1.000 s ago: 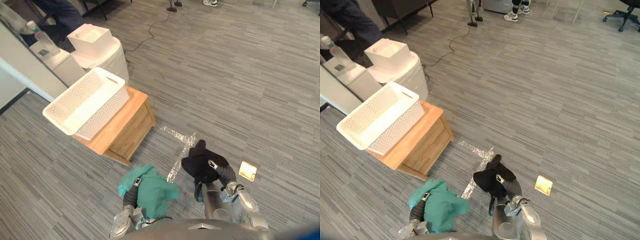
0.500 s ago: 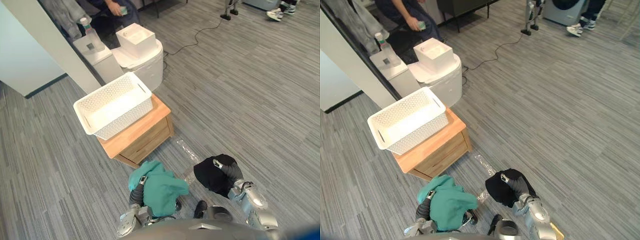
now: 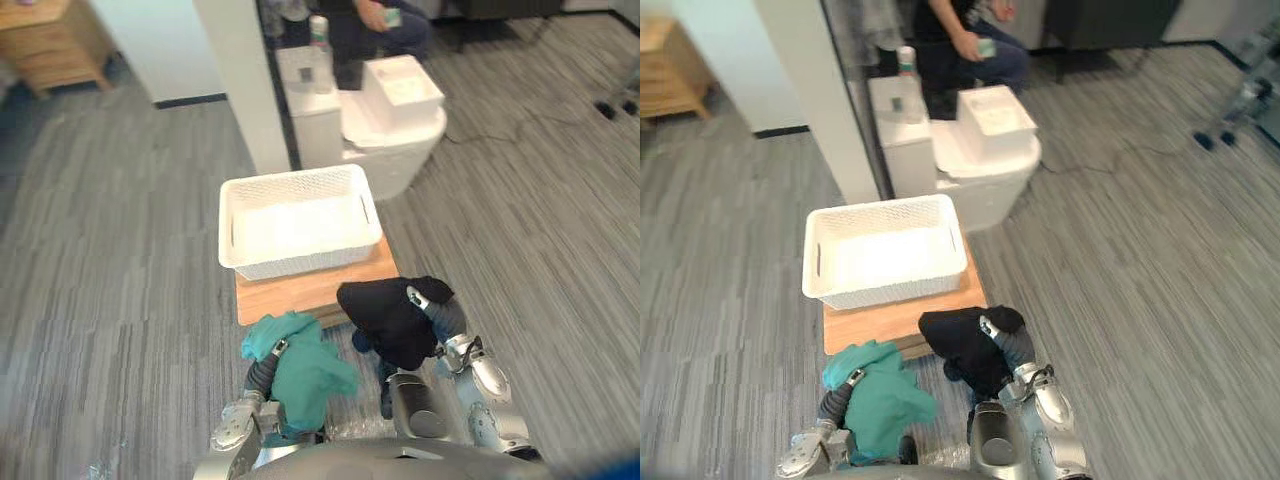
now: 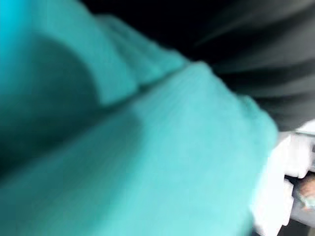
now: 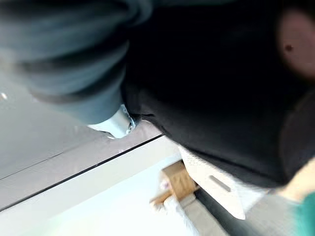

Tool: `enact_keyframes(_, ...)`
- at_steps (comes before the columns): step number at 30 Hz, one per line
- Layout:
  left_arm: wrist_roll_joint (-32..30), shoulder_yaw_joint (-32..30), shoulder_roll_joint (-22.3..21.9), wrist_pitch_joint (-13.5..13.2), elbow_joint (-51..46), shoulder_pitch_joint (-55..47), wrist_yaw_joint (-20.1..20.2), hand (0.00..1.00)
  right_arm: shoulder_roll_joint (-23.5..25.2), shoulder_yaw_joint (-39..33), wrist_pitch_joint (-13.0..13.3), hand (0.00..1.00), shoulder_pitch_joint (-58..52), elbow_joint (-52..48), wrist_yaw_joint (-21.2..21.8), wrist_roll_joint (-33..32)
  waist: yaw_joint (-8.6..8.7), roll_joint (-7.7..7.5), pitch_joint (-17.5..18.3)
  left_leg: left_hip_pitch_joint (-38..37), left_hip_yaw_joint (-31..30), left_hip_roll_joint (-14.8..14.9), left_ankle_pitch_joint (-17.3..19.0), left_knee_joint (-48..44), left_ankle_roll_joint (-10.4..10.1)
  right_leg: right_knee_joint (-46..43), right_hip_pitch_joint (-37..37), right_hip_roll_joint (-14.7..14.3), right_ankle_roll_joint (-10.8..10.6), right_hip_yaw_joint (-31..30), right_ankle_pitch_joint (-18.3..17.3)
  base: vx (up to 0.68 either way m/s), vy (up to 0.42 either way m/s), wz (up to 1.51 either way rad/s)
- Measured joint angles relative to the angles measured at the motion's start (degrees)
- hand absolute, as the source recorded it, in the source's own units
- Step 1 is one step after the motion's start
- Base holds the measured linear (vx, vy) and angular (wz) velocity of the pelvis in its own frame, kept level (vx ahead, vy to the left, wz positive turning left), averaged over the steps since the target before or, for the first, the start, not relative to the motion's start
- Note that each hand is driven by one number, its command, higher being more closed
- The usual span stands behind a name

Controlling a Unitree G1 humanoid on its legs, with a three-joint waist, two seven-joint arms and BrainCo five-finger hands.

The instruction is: Tidy the bed and pick cloth on bed and put in laundry

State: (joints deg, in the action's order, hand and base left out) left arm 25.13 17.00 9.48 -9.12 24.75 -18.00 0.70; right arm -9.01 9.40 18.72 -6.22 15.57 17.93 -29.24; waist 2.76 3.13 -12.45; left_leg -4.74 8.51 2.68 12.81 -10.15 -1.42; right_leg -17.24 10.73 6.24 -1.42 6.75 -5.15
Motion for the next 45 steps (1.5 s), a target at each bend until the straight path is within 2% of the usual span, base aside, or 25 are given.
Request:
enact_keyframes(1, 0.0, 0.4, -0.7, -0.1, 0.2, 0.6, 0.9, 1.00, -0.1, -0.8, 0.3, 1.00, 0.9, 0.4, -0.4, -0.4, 0.00, 1.41, -0.2, 0.4, 0.7, 0.6, -0.7, -0.4, -0.9, 0.7, -1.1, 0.0, 0.4, 1.6, -0.6, 0.28, -0.139, 0.52)
enact_keyframes(2, -0.1, 0.7, -0.7, -0.1, 0.3, 0.8, 1.2, 1.00, 0.0, -1.4, 0.5, 1.00, 0.9, 0.9, -0.9, -0.7, 0.14, 1.62, -0.2, 0.7, 0.7, 0.9, -0.9, -1.3, -1.2, 1.1, -2.0, 0.1, 0.6, 2.5, -1.0, 0.27, -0.160, 0.69)
enact_keyframes(4, -0.1, 1.0, -0.5, -0.3, 0.3, 0.9, 2.2, 1.00, 0.6, -3.5, 0.5, 1.00, 0.3, 1.7, -3.3, -0.9, -0.29, 1.03, -0.6, 1.2, 2.4, 1.8, -1.8, -7.5, -2.6, 2.2, -6.3, 0.4, 0.9, 4.3, -2.6, 0.18, -0.141, 0.49)
enact_keyframes(6, -0.3, 1.0, -0.4, -0.6, 0.3, 0.7, 3.5, 1.00, 0.7, -4.5, 1.0, 1.00, -0.5, 1.7, -5.0, -0.9, -0.43, 0.89, -0.5, 1.8, 3.6, 2.2, -3.0, -10.3, -2.9, 3.5, -8.0, 0.5, 0.9, 4.3, -2.7, 0.12, -0.075, 0.03)
enact_keyframes(8, -1.6, 0.9, -0.4, -1.2, 0.3, 0.7, 4.5, 1.00, 0.7, -5.9, 1.0, 1.00, -0.5, 1.2, -6.9, -0.8, -0.20, 0.91, -0.4, 1.4, 3.6, 1.9, -4.0, -8.8, -2.9, 4.4, -8.1, 0.4, 0.9, 3.3, -2.6, 0.10, -0.029, -0.23)
enact_keyframes(10, -2.1, 1.0, -0.5, -1.2, -0.1, 0.6, 6.3, 1.00, 1.4, -9.5, 1.0, 1.00, -0.6, -1.2, -8.9, -0.1, 0.69, 0.99, -0.2, -1.7, 3.6, 1.2, -5.4, -3.5, -2.9, 5.7, -7.8, -0.4, 0.9, 1.3, -2.1, 0.08, 0.000, -0.39)
enact_keyframes(14, -2.1, 1.1, -0.2, -0.2, -1.5, 0.6, 7.7, 1.00, 1.1, -14.2, 1.0, 1.00, -0.1, -7.0, -9.3, 0.8, 0.94, 0.45, 0.8, -3.0, 4.8, 1.3, -5.8, -2.4, -2.8, 8.8, -7.2, -2.4, 0.9, -4.6, 0.5, 0.05, 0.040, -0.86)
enact_keyframes(17, -2.1, 2.5, 0.4, 0.8, -2.2, 0.9, 8.7, 1.00, 0.0, -19.0, 1.0, 1.00, -0.2, -10.7, -8.5, 0.7, 2.69, -0.73, 2.7, -2.5, 6.3, 1.0, -6.3, -5.1, -2.4, 11.6, -8.4, -2.3, 0.9, -7.5, 2.4, 0.05, 0.062, -0.55)
enact_keyframes(20, -2.0, 4.3, 0.6, 1.6, -4.6, 1.2, 10.7, 1.00, -2.2, -21.7, 1.0, 1.00, -0.1, -12.1, -7.5, 0.7, 4.13, -0.83, 2.9, -5.1, 6.8, 1.0, -5.0, -2.4, -2.6, 11.7, -9.3, -2.7, 1.0, -7.5, 2.7, 0.01, 0.101, -0.12)
enact_keyframes(21, -2.0, 4.9, 0.6, 2.0, -5.5, 1.5, 11.1, 1.00, -2.6, -22.5, 1.0, 1.00, -0.1, -12.1, -7.3, 0.7, 4.26, -0.17, 3.3, -6.3, 6.9, 1.0, -4.6, -0.3, -2.8, 11.6, -9.3, -3.0, 0.9, -7.5, 2.7, -0.04, 0.131, 0.03)
enact_keyframes(23, -2.0, 5.6, 1.2, 2.9, -6.6, 2.3, 12.6, 1.00, -2.7, -23.3, 1.0, 1.00, -0.1, -12.1, -7.4, 1.1, 4.17, -0.76, 3.1, -8.1, 6.9, 0.4, -4.3, 4.0, -2.7, 11.3, -8.7, -3.1, 0.0, -7.4, 3.3, -0.10, 0.148, 0.06)
enact_keyframes(26, -1.5, 5.7, 2.3, 4.4, -6.7, 2.6, 12.3, 1.00, -2.7, -22.9, 0.9, 1.00, 1.3, -12.1, -7.2, 1.4, 3.98, -1.02, 3.3, -8.1, 8.2, 0.4, -1.9, 5.8, -2.2, 11.3, -7.0, -3.4, -0.9, -7.1, 4.4, -0.15, 0.124, -0.02)
enact_keyframes(27, -1.1, 5.2, 2.8, 5.1, -6.5, 2.9, 11.7, 1.00, -2.8, -22.4, 0.8, 1.00, 2.9, -12.1, -7.0, 1.4, 3.91, -1.09, 3.2, -7.9, 10.0, 0.7, -0.6, 6.6, -1.0, 12.4, -6.5, -3.6, -1.0, -6.6, 5.2, -0.22, 0.120, -0.11)
enact_keyframes(28, -1.0, 4.8, 2.9, 5.7, -6.0, 2.9, 11.2, 1.00, -2.8, -22.1, 0.7, 1.00, 3.9, -12.1, -6.6, 1.4, 3.67, -1.78, 3.0, -8.2, 11.4, 0.8, 0.2, 7.4, -0.2, 12.6, -6.1, -2.7, 0.1, -3.4, 4.9, -0.22, 0.115, -0.21)
enact_keyframes(29, -1.0, 4.6, 3.3, 5.9, -5.4, 2.9, 10.9, 1.00, -2.8, -21.9, 0.5, 1.00, 4.0, -12.2, -6.3, 1.4, 2.84, -2.35, 3.1, -8.1, 11.9, 0.5, 0.2, 7.3, -0.2, 12.2, -6.2, -1.9, 0.3, -1.8, 5.1, -0.22, 0.106, -0.35)
enact_keyframes(30, -1.0, 4.1, 3.9, 6.5, -4.7, 2.3, 10.0, 1.00, -3.1, -21.4, 0.3, 1.00, 4.1, -12.3, -5.6, 1.4, 1.65, -2.90, 3.1, -8.0, 12.7, 0.1, 0.2, 7.1, -0.1, 12.4, -6.2, -1.0, -0.6, -0.7, 6.5, -0.13, 0.058, -0.30)
enact_keyframes(31, -0.9, 3.8, 4.5, 6.8, -4.0, 2.1, 9.5, 1.00, -3.4, -20.9, 0.2, 1.00, 4.0, -12.3, -5.3, 1.4, 1.47, -3.89, 3.5, -7.8, 12.6, 0.0, 0.2, 7.1, -0.1, 12.8, -6.4, -0.8, -1.1, -0.1, 7.1, -0.11, 0.031, -0.14)
enact_keyframes(34, -0.8, 3.2, 4.4, 7.7, -2.7, 2.8, 7.9, 1.00, -3.6, -20.7, 0.2, 1.00, 4.0, -12.3, -4.9, 1.3, 1.83, -4.51, 3.8, -6.6, 11.3, -0.2, 0.0, 6.6, 0.1, 13.7, -6.5, -0.2, -1.2, 1.1, 8.0, -0.03, -0.012, 0.20)
enact_keyframes(36, -0.9, 3.1, 3.6, 7.7, -2.7, 3.0, 7.7, 1.00, -3.8, -20.6, 0.2, 1.00, 4.0, -12.3, -4.5, 1.3, 1.72, -3.77, 3.3, -6.2, 11.2, -0.2, 0.0, 6.1, 0.1, 14.6, -6.7, -0.1, -1.6, 1.5, 8.7, 0.01, -0.001, 0.07)
enact_keyframes(39, -0.8, 2.7, 1.8, 7.7, -2.4, 2.3, 7.6, 1.00, -5.4, -19.3, 0.0, 1.00, 4.1, -12.2, -2.8, 1.3, 1.22, -1.57, 3.0, -6.1, 11.4, 0.3, 0.2, 5.6, -0.3, 16.1, -7.7, -0.5, -2.0, 1.9, 9.0, 0.05, 0.001, 0.04)
enact_keyframes(40, -0.7, 2.0, 1.7, 7.6, -2.0, 2.3, 7.6, 1.00, -5.6, -18.7, -0.2, 1.00, 4.2, -12.2, -2.0, 1.3, 0.82, -1.33, 2.9, -5.8, 11.6, 1.2, 0.9, 3.4, -0.9, 16.7, -8.4, -0.9, -1.6, 1.9, 7.8, 0.09, -0.046, 0.19)
enact_keyframes(41, -0.7, 0.2, 1.6, 7.5, -0.5, 2.5, 7.2, 1.00, -5.4, -16.6, -0.5, 1.00, 5.3, -11.8, -0.7, 1.4, 0.72, -2.61, 1.7, -0.7, 12.0, 3.1, 1.5, -9.6, -1.6, 17.6, -10.2, -0.3, -1.2, 2.0, 7.4, 0.06, -0.079, 0.23)
enact_keyframes(42, -0.7, -0.4, 1.7, 7.5, -0.4, 2.5, 6.5, 1.00, -5.8, -15.8, -0.5, 1.00, 6.0, -11.8, -0.1, 1.4, 0.94, -2.93, 1.1, 2.9, 11.9, 4.8, 1.4, -18.2, -1.8, 17.5, -10.4, -0.3, -0.9, 2.1, 7.2, -0.01, -0.128, 0.23)
enact_keyframes(44, 0.1, -1.4, 0.7, 7.2, -0.4, 2.2, 5.6, 1.00, -8.5, -14.6, -0.6, 1.00, 9.2, -12.0, 1.0, 1.5, 0.23, -1.29, -1.1, 12.3, 8.7, 10.7, -2.4, -39.5, -4.6, 17.1, -12.8, -1.9, -0.3, 1.5, 6.4, -0.01, -0.070, -0.13)
enact_keyframes(45, 0.5, -1.3, 0.4, 7.3, -0.3, 1.8, 5.5, 1.00, -8.9, -14.4, -0.6, 1.00, 9.8, -11.9, 1.1, 1.5, -0.41, -0.63, -1.1, 13.1, 8.0, 11.4, -1.5, -40.8, -4.2, 17.1, -13.1, -2.0, -0.4, 1.2, 6.3, 0.08, 0.022, -0.45)
